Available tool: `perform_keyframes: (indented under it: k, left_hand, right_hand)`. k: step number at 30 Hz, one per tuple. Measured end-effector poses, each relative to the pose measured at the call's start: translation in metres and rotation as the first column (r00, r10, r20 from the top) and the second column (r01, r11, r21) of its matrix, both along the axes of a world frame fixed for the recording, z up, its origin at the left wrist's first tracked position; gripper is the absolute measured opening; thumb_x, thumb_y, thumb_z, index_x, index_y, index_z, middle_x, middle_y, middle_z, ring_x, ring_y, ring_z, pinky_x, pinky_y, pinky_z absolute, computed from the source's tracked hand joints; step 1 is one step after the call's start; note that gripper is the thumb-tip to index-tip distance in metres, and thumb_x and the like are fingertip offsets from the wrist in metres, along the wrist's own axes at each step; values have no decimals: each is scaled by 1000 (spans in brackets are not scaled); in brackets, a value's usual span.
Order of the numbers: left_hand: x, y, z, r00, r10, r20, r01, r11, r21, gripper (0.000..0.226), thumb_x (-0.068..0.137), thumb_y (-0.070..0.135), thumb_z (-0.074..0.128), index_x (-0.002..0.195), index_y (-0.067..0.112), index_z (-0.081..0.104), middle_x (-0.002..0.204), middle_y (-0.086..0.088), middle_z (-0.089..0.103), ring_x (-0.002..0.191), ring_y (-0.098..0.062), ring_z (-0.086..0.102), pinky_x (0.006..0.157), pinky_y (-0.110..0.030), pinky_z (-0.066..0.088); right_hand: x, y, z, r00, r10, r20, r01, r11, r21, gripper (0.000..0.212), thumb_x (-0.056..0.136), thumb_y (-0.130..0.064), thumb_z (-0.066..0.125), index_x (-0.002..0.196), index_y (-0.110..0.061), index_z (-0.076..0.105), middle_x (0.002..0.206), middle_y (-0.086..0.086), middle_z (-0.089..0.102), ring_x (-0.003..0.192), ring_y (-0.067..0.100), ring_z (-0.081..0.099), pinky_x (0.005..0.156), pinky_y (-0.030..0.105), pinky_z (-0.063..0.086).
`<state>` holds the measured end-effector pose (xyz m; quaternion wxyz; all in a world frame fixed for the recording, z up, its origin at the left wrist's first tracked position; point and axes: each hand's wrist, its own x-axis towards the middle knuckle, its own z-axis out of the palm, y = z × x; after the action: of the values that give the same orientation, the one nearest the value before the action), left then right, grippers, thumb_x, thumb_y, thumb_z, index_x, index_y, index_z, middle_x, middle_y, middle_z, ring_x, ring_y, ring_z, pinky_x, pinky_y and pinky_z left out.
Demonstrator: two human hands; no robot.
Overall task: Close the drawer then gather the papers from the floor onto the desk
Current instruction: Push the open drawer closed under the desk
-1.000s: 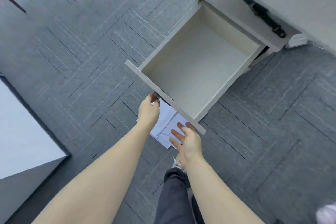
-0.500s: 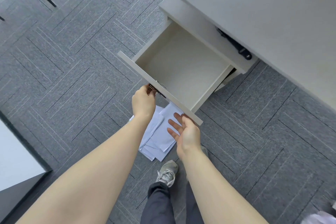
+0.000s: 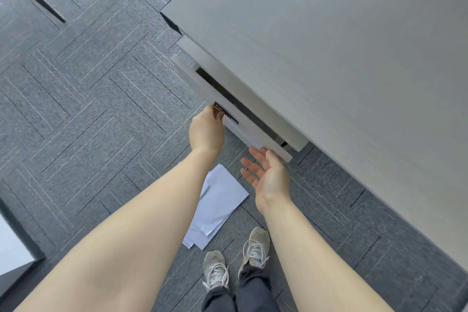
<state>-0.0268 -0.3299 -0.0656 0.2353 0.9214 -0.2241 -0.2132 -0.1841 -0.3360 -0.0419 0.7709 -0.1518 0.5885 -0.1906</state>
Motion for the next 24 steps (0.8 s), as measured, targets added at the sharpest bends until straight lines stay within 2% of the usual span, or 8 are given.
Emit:
perform_keyframes:
  k: [5,8,13,17,20,22,24]
  left_hand:
    - [-2,-31,0,994,-68,80,65,997,41,27,98,23,43,111,8,61,99,-21,71,94,-41,63,65,-36,35]
    - [-4,-31,-2,991,-78,108,75,997,34,29,99,26,41,115,8,58,97,-23,70,90,-42,63,64,-38,40]
    - [2,-23,-5,960,-217,177,198,973,116,34,100,29,38,123,9,53,100,-21,70,90,-42,64,68,-42,47]
    - [9,-20,-4,917,-346,197,304,928,216,29,101,24,37,115,4,53,99,-23,69,87,-43,64,61,-38,35]
    - [14,-22,0,940,-321,117,294,934,203,25,97,13,38,113,5,56,101,-21,70,91,-42,64,64,-40,41]
    - [19,-21,-1,972,-220,-83,226,971,74,25,96,17,38,108,10,59,101,-10,73,92,-35,67,73,-43,53]
    - [24,-20,0,945,-140,-296,140,990,-22,28,96,30,37,103,15,60,97,-1,74,91,-30,70,76,-44,55]
  right_hand:
    - [0,-28,-8,999,-41,5,41,999,-32,29,101,-28,36,116,-14,57,116,3,71,90,22,71,73,34,53]
    - [-2,-28,-11,1000,-18,-13,17,998,-68,25,101,-28,38,105,-18,60,115,4,72,89,23,71,72,34,53]
    - [-4,-28,-13,1000,7,-24,-9,995,-97,24,101,-29,38,105,-20,60,115,4,72,83,20,71,69,33,54]
    - [-3,-27,-12,999,32,-35,-35,995,-96,22,101,-28,37,105,-22,58,116,2,71,82,21,70,67,32,53]
    - [-1,-28,-11,999,20,-29,-23,996,-88,22,101,-28,36,106,-22,57,115,2,70,83,22,70,65,32,52]
    - [-1,-27,-11,999,21,-24,-23,996,-87,25,101,-29,35,113,-19,55,115,2,69,85,23,69,66,32,52]
    - [-1,-26,-9,1000,23,-15,-24,996,-83,33,101,-32,34,123,-16,53,118,2,68,88,22,69,68,32,53]
